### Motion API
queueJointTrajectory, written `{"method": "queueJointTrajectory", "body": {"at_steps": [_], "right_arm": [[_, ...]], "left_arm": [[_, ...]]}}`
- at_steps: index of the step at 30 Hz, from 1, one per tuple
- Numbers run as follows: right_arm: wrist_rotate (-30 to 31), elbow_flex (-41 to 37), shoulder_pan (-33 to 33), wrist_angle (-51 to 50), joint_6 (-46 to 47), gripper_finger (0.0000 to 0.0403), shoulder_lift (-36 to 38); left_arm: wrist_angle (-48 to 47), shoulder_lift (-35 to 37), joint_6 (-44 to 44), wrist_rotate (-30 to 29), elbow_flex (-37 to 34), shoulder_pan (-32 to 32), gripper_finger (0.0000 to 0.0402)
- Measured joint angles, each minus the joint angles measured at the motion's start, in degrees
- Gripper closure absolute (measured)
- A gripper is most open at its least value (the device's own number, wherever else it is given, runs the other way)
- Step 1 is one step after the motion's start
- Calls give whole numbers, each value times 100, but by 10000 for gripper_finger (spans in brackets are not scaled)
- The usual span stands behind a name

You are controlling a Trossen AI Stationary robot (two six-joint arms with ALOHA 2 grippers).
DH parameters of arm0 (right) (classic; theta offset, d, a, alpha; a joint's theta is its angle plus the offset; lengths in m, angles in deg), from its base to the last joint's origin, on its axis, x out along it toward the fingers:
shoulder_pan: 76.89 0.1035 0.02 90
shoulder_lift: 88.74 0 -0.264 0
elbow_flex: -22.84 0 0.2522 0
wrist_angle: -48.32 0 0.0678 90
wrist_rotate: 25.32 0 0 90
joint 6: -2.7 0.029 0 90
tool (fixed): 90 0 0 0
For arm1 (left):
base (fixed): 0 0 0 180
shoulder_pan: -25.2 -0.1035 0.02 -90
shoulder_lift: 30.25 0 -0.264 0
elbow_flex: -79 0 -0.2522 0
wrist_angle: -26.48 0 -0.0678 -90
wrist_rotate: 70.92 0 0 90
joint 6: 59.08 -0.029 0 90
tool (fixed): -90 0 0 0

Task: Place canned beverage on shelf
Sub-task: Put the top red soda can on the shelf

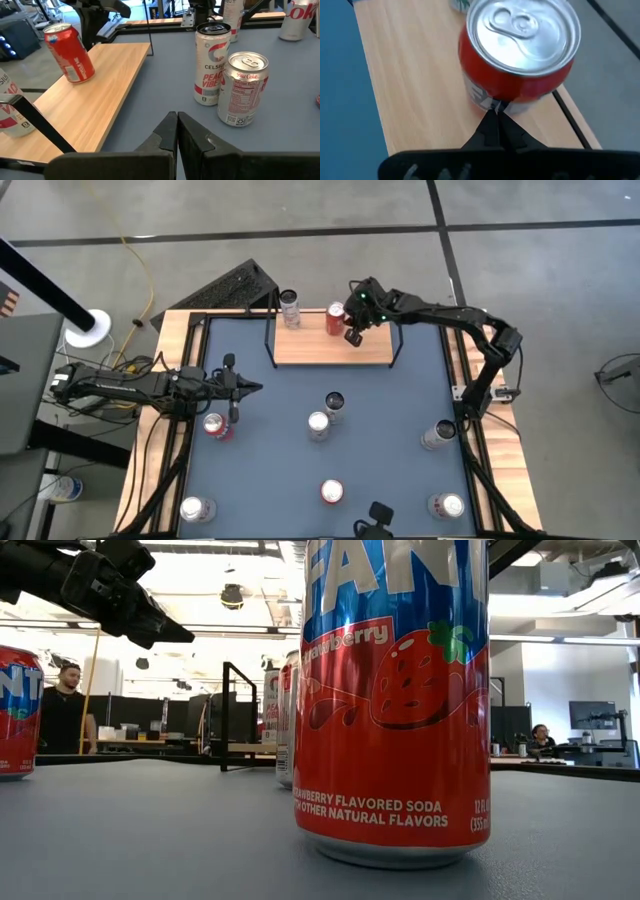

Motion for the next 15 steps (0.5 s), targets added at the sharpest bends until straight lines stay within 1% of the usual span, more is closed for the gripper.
{"method": "queueJointTrajectory", "body": {"at_steps": [6, 9, 12, 15], "right_arm": [[-70, 0, 24, 400, -2, 403, 0], [-272, 0, 19, 374, -36, 403, 0], [-310, 0, 19, 322, -59, 403, 0], [-739, 0, 17, 321, -164, 403, 0]], "left_arm": [[0, 0, 0, 0, 0, 0, 402], [0, 0, 0, 0, 0, 0, 401], [0, 0, 0, 0, 0, 0, 401], [0, 0, 0, 0, 0, 0, 401]]}}
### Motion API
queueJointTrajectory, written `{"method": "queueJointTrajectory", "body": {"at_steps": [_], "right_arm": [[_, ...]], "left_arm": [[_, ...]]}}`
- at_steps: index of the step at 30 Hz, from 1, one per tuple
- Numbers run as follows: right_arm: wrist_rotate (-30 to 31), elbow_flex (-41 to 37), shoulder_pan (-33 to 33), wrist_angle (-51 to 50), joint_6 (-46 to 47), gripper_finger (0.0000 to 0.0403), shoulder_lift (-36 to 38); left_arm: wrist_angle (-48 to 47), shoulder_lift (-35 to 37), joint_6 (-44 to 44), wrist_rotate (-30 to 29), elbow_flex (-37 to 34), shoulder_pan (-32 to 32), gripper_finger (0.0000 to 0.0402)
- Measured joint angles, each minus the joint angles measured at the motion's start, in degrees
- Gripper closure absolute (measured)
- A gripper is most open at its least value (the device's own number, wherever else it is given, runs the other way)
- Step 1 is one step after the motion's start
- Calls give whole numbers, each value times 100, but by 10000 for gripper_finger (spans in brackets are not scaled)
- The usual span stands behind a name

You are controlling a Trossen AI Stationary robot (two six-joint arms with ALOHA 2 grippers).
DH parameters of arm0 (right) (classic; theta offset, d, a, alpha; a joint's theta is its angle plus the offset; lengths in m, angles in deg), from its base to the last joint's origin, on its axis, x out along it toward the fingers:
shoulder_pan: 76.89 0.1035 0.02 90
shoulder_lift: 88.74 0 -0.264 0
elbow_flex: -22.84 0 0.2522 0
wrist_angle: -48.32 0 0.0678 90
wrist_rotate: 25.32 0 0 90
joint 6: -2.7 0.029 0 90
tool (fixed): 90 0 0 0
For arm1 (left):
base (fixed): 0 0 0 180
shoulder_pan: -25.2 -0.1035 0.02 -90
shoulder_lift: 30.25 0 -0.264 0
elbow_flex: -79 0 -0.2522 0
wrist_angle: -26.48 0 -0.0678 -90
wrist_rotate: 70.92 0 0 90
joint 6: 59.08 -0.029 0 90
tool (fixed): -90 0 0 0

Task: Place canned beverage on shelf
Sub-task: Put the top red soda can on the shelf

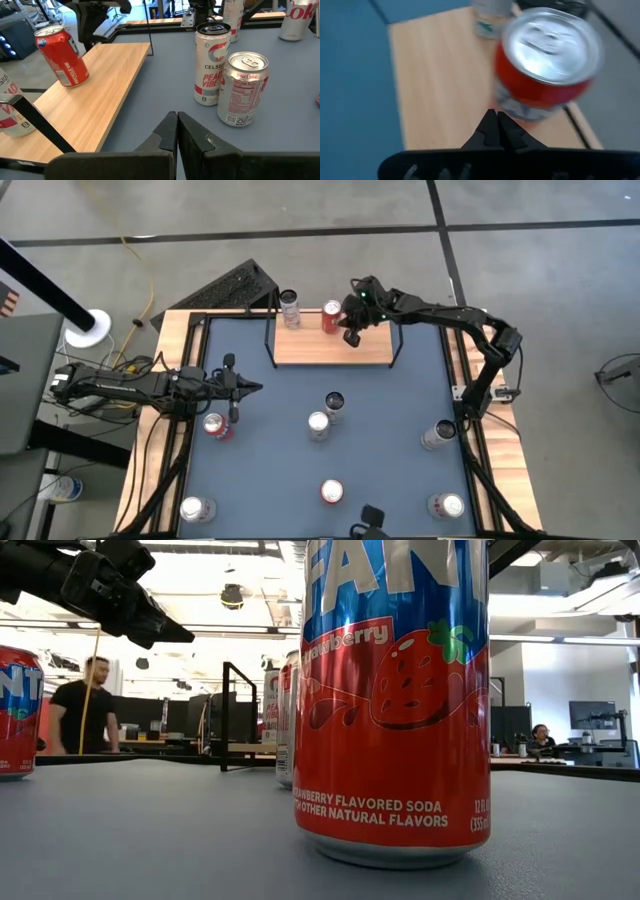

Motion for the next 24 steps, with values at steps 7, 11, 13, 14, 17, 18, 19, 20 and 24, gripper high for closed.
{"method": "queueJointTrajectory", "body": {"at_steps": [7, 11, 13, 14, 17, 18, 19, 20, 24], "right_arm": [[-446, 0, 7, -30, -96, 403, 0], [-444, 2, 41, 319, -12, 403, -80], [-431, -3, 53, 379, 56, 403, -128], [-433, -2, 88, 546, 78, 403, -205], [-421, -3, 114, 800, 268, 403, -406], [-392, -9, 115, 956, 307, 403, -504], [-360, 2, 127, 1162, 337, 403, -597], [-347, 4, 141, 1254, 388, 403, -678], [-348, -2, 151, 1698, 648, 403, -922]], "left_arm": [[0, 0, -2, 0, 0, 0, 401], [-5, 0, -68, 0, 0, 0, 401], [-13, 0, -68, 2, 0, 0, 401], [-13, 0, -68, 0, 0, 0, 401], [-12, 0, -66, 1, 0, 2, 402], [-6, 1, -63, -1, 0, 2, 401], [-4, 0, -63, 0, 0, 2, 401], [-6, 0, -61, -1, 0, 2, 401], [6, 0, -43, -3, 0, 2, 402]]}}
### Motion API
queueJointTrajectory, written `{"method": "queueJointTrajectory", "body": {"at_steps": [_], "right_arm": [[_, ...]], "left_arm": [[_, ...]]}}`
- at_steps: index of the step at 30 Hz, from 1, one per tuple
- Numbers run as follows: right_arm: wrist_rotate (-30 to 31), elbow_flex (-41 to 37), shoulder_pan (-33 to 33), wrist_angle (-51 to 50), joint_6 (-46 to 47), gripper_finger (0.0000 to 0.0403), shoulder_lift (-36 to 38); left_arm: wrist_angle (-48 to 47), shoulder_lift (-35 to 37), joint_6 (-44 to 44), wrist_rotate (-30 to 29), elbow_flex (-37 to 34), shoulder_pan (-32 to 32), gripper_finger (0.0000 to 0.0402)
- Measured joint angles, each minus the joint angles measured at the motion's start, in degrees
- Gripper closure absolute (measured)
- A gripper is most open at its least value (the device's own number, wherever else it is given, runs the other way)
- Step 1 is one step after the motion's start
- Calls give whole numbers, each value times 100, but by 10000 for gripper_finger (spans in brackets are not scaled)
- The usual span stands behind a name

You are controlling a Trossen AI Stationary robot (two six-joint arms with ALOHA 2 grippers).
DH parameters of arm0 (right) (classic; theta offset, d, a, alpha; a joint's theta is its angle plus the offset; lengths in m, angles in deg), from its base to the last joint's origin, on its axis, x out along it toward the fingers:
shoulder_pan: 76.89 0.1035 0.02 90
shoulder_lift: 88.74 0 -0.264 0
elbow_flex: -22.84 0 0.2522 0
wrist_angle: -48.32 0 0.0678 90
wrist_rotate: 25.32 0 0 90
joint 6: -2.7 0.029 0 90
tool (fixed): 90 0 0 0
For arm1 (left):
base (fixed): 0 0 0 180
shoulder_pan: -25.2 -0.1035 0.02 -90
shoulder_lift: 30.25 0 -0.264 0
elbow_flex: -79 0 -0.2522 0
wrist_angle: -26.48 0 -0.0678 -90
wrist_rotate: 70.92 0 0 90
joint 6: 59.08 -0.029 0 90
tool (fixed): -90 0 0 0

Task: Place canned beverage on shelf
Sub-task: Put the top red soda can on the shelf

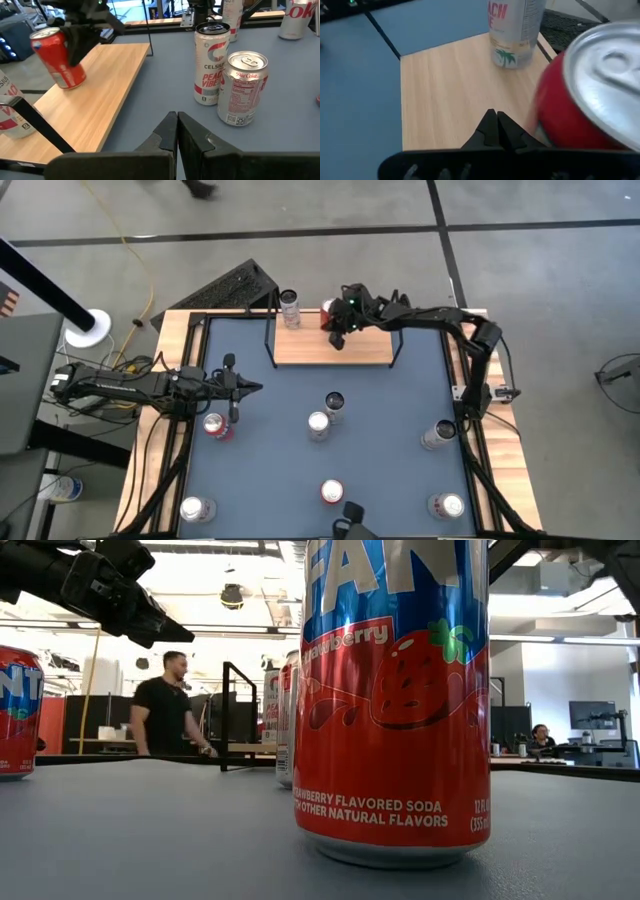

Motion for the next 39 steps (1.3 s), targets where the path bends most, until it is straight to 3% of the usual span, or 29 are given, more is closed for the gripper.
{"method": "queueJointTrajectory", "body": {"at_steps": [5, 11, 18, 21, 39], "right_arm": [[-90, 2, 36, 279, 126, 403, 22], [-444, 4, -2, -381, 114, 403, 439], [292, 4, -165, -1467, -218, 403, 619], [592, 4, -209, -1366, -233, 403, 519], [528, 2, -38, -73, 330, 403, 172]], "left_arm": [[-6, 0, 2, 0, 0, 4, 401], [-21, 0, 4, 12, 0, 4, 401], [-19, 0, 2, 6, 0, 4, 401], [-17, 0, 2, 6, 0, 4, 401], [-19, 0, -1, 2, 0, 4, 401]]}}
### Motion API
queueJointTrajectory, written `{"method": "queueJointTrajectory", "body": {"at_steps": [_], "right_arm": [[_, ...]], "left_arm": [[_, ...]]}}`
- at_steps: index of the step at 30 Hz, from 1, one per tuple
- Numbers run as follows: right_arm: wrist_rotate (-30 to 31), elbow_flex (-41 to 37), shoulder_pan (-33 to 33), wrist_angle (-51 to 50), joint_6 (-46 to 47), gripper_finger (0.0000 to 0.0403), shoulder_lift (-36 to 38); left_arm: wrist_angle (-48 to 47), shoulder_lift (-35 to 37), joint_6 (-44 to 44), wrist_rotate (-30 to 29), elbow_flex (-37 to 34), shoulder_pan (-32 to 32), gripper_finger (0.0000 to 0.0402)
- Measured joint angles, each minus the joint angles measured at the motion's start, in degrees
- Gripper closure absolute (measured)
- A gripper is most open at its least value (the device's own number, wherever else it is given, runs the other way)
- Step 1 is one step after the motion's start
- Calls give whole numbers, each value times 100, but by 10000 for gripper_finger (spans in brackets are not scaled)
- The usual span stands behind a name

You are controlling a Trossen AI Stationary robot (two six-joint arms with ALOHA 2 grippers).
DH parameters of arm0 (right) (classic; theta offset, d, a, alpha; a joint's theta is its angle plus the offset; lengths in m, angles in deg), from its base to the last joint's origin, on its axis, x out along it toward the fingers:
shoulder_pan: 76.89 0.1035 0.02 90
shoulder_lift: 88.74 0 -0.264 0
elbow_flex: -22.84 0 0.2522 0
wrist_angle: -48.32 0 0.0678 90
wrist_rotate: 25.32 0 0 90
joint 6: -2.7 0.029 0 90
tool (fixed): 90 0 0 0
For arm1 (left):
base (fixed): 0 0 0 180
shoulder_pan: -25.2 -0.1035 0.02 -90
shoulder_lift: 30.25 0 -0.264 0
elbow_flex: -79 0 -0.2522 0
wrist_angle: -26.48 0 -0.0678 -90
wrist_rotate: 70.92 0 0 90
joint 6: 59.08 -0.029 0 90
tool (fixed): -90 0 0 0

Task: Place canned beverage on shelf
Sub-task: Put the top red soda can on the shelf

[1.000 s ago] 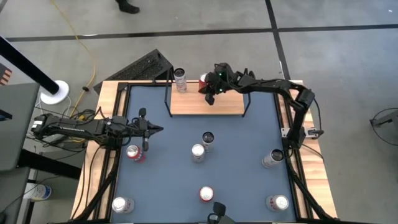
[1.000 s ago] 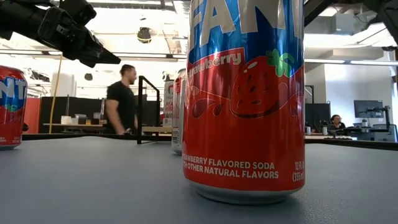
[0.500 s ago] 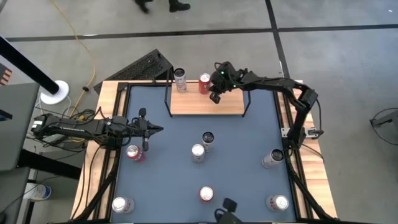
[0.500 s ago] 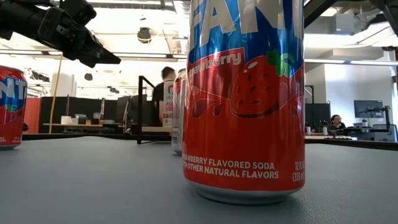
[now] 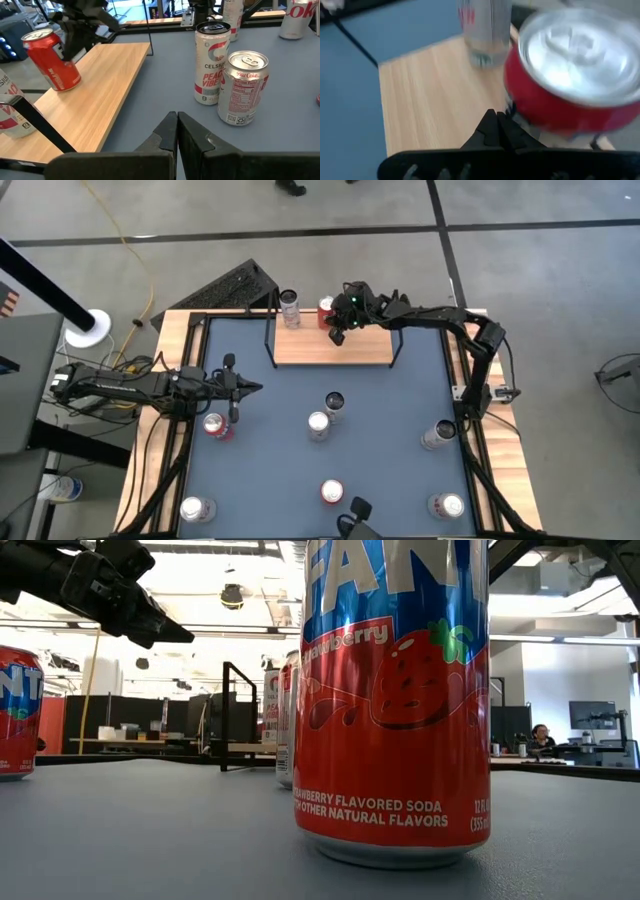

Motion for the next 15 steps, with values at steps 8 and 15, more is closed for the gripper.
{"method": "queueJointTrajectory", "body": {"at_steps": [8, 15], "right_arm": [[45, 0, 0, 219, 275, 403, 0], [344, 0, -15, 252, 388, 403, 0]], "left_arm": [[0, 0, 0, 0, 0, 0, 401], [0, 0, 0, 0, 0, -1, 402]]}}
